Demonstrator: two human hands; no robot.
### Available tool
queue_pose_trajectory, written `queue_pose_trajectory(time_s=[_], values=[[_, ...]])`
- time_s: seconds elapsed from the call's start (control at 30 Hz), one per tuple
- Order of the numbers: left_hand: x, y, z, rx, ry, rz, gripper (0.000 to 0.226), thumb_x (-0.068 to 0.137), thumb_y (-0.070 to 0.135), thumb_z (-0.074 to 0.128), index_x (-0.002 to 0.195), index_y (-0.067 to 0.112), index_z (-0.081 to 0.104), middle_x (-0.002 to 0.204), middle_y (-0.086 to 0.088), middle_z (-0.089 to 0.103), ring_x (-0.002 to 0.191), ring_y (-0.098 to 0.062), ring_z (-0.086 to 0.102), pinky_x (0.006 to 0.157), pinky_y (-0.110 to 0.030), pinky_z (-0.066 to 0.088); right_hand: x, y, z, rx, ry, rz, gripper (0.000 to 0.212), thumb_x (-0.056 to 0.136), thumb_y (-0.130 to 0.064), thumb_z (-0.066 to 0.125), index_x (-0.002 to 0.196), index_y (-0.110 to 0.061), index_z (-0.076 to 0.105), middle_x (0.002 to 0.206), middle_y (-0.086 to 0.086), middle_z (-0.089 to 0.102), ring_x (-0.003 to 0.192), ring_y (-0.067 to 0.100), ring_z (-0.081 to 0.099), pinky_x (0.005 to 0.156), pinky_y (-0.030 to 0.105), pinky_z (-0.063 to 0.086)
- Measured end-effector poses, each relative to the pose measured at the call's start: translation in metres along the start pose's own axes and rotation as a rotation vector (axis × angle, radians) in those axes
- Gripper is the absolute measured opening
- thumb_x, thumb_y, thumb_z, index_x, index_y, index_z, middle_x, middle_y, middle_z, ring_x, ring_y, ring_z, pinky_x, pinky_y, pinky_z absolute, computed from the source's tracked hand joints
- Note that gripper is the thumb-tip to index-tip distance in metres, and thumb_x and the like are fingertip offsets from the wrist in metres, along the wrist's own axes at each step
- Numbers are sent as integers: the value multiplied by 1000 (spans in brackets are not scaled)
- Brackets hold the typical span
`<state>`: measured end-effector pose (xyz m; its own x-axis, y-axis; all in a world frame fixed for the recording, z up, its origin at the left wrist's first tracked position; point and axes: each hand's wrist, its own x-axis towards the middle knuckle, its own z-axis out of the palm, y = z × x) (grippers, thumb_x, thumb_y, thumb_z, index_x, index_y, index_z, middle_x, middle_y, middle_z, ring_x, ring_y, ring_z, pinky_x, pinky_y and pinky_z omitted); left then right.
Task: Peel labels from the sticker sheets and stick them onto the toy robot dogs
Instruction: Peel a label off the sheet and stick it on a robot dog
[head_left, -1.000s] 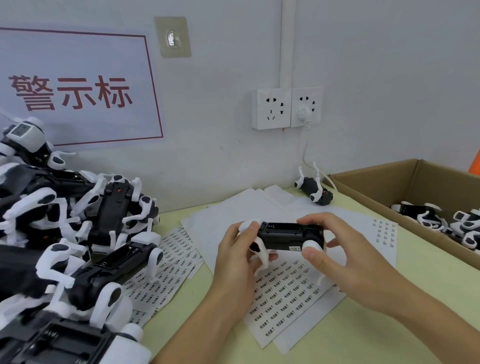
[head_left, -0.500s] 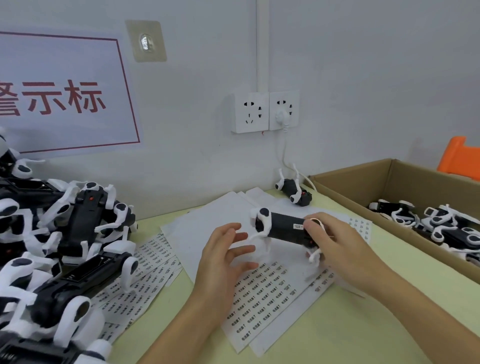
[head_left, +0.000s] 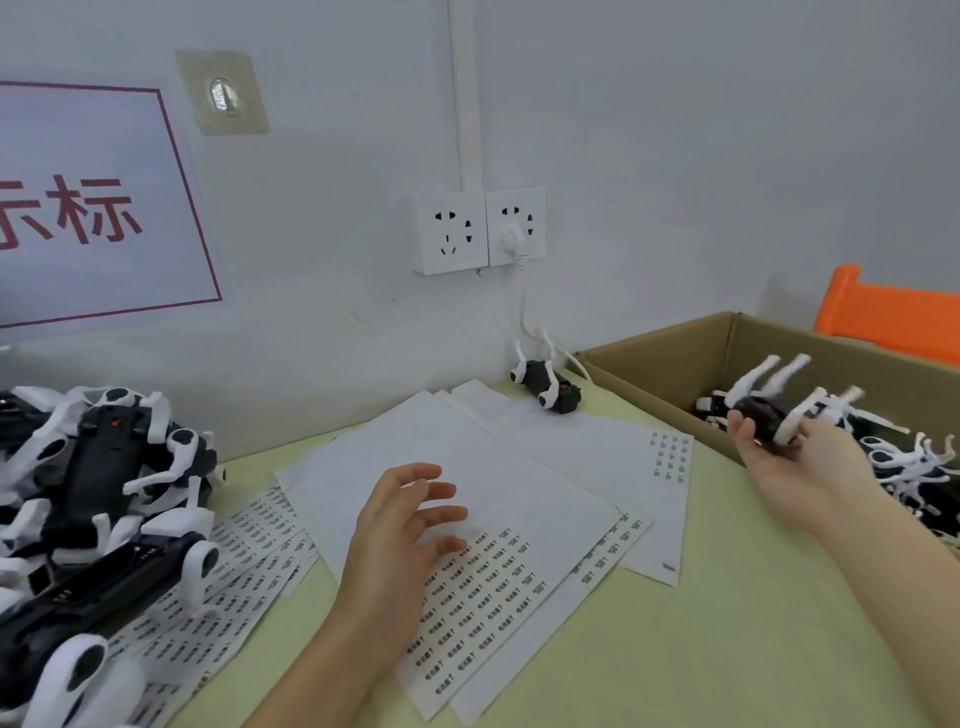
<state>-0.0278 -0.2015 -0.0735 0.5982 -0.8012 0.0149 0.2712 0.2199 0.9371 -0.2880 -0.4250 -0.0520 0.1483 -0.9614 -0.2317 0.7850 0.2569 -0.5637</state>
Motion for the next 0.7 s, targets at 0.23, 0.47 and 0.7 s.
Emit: queue_pose_trajectory(time_s=[0.23, 0.47, 0.7], values=[[0, 0, 0, 0, -11, 8, 20, 101, 9, 47, 107, 4, 65, 98, -11, 70, 80, -26, 68, 68, -37, 54, 0, 7, -2, -66, -7, -24, 36, 107, -11, 34, 140, 1, 42, 122, 18, 61, 100, 28, 66, 77, 26, 51], [-2, 1, 4, 157, -60, -5, 27, 98, -6, 43, 92, 2, 68, 80, -13, 68, 69, -23, 67, 64, -28, 54, -19, 45, 17, -853, -139, -195, 23, 101, -4, 49, 107, -5, 71, 81, 9, 68, 69, 21, 63, 64, 29, 47], [-3, 2, 5, 213, -47, -33, 29, 95, -5, 42, 90, 7, 68, 78, -9, 68, 70, -22, 66, 69, -31, 53, -99, 114, 43, -1494, -748, -520, 22, 93, -20, 66, 79, -34, 74, 66, -8, 68, 55, 9, 56, 53, 17, 44]])
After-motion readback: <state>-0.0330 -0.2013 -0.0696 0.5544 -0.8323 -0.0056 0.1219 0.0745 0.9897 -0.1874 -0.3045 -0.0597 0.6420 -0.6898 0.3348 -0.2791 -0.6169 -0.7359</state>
